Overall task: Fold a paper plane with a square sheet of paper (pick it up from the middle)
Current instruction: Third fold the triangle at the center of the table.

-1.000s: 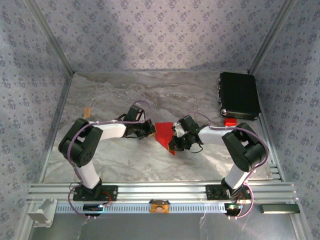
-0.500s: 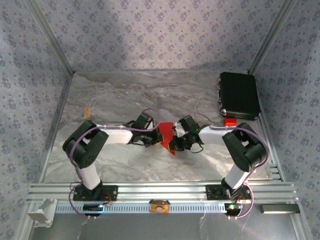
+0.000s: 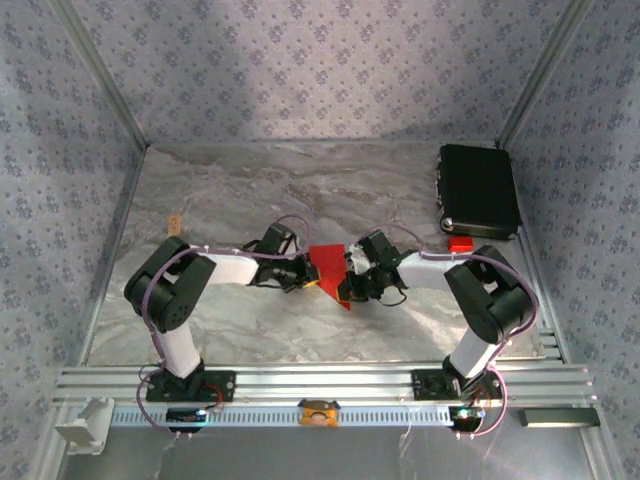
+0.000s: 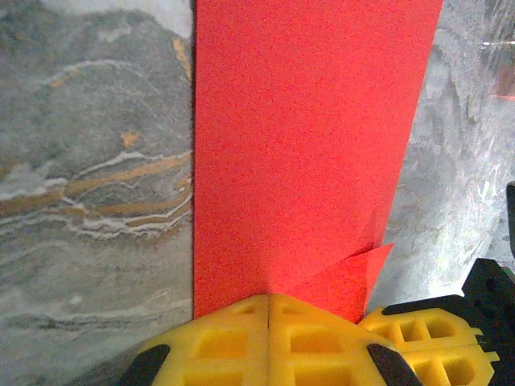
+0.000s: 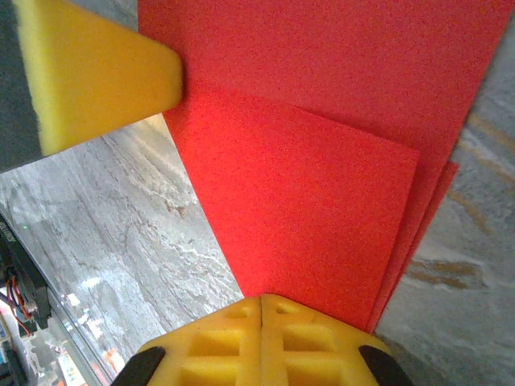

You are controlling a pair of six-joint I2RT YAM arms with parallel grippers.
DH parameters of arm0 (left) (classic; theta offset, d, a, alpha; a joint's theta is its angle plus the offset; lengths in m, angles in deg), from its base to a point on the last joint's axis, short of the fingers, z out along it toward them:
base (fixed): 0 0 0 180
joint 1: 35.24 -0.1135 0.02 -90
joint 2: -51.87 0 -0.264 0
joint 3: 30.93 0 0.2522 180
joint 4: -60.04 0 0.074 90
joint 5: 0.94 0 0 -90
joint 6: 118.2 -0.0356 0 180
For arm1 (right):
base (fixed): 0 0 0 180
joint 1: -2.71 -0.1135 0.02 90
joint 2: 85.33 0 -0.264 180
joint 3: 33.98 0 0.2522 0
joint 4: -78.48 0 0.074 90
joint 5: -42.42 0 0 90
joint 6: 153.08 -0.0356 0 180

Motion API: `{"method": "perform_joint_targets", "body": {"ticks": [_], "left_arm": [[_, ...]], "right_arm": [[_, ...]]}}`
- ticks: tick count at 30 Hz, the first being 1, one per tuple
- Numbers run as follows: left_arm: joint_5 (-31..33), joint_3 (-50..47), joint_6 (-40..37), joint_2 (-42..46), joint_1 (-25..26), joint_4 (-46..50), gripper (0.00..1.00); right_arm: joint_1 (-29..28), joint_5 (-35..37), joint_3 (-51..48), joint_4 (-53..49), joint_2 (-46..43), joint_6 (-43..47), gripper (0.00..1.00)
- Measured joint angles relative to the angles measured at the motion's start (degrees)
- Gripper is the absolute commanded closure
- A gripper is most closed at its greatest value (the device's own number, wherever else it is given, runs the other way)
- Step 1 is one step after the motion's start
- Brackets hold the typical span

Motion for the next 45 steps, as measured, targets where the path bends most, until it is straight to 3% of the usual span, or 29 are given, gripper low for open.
{"method": "perform_joint_targets", "body": {"ticks": [10, 17, 24, 36, 45], "left_arm": [[0.4, 0.7, 0.1, -0.4, 0.2, 0.4, 1.00], [1.2, 2.1, 0.1, -1.2, 0.6, 0.7, 1.00], [1.3, 2.2, 0.0, -1.2, 0.8, 1.1, 1.00], [1.7, 4.0, -0.9, -1.6, 0.8, 3.9, 1.00], [1.8, 4.0, -0.9, -1.6, 0.8, 4.0, 1.00]], "right_arm": [[-2.2, 0.3, 4.4, -4.9, -0.2, 1.6, 1.00], [-4.5, 2.4, 10.3, -5.2, 4.5, 2.7, 1.00], [-3.5, 3.0, 10.5, -4.5, 6.8, 2.7, 1.00], [-1.5, 1.0, 7.3, -3.3, 3.0, 2.4, 1.00], [-1.5, 0.9, 11.2, -0.8, 8.7, 1.4, 0.99]]}}
